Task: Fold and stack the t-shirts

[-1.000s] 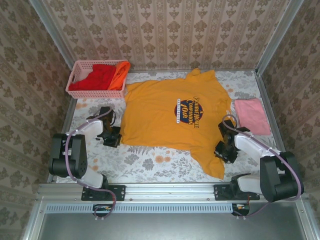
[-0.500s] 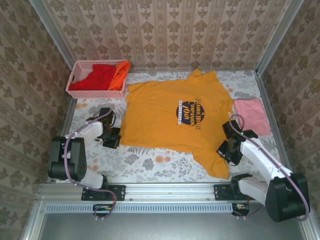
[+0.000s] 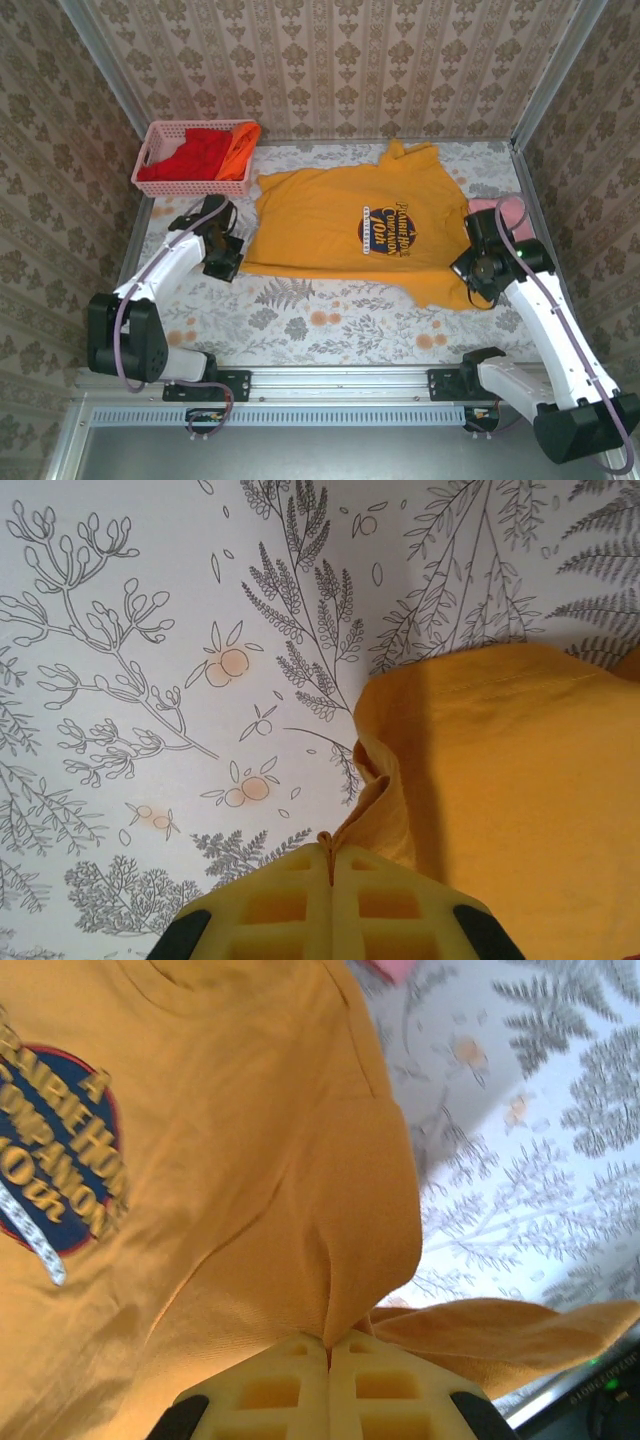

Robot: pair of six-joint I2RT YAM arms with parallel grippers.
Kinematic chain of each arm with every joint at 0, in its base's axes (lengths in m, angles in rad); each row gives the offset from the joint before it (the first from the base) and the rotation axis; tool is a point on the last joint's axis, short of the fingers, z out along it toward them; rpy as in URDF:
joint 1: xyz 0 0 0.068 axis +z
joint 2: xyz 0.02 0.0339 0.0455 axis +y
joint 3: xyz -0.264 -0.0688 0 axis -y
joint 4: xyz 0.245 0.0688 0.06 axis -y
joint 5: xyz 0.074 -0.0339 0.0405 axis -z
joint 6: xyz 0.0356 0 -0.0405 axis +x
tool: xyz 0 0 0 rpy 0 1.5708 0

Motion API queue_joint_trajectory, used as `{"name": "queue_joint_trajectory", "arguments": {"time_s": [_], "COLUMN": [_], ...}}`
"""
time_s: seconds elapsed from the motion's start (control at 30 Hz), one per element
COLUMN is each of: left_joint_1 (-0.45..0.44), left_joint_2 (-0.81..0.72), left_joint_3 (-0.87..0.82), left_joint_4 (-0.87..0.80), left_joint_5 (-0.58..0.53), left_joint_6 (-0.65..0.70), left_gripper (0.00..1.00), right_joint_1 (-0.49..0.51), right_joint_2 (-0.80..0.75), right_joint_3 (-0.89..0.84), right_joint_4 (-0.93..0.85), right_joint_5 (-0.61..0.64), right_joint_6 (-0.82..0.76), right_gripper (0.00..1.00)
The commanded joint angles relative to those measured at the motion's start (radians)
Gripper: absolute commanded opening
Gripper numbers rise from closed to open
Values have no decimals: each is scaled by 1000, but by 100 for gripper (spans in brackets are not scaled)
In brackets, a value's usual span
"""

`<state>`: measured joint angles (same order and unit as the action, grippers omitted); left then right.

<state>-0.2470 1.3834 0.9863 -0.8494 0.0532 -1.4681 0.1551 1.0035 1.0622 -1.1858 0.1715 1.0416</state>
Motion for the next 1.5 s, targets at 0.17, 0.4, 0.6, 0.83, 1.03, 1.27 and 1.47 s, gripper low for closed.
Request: {"name": "queue_joint_trajectory", "arguments": {"time_s": [0.17, 0.4, 0.6, 0.83, 1.03, 1.27, 1.47], "left_joint_1": [7, 5, 5, 10, 23, 40, 52], "left_joint_2": [156, 301, 413, 503, 586, 670, 692], "left_joint_3": [235, 399, 499, 592, 697, 779, 778], "left_joint_4": [-119, -99, -94, -97, -106, -129, -132], "left_joint_5": [-39, -43, -23, -21, -11, 13, 24], "left_joint_6": [114, 165, 192, 200, 220, 236, 238], "left_gripper": [0, 0, 0, 0, 0, 0, 0], "right_joint_1": [-8, -55, -110, -125, -132, -149, -149], "right_joint_2": [228, 337, 449, 586, 644, 725, 816], "right_joint_3": [213, 229, 269, 333, 361, 390, 479], "right_joint_4": [42, 140, 206, 245, 248, 285, 264], "right_joint_5": [106, 96, 67, 38, 61, 60, 63], "right_joint_6": [-106, -148, -195, -224, -229, -238, -267], "right_gripper": [0, 0, 0, 0, 0, 0, 0]}}
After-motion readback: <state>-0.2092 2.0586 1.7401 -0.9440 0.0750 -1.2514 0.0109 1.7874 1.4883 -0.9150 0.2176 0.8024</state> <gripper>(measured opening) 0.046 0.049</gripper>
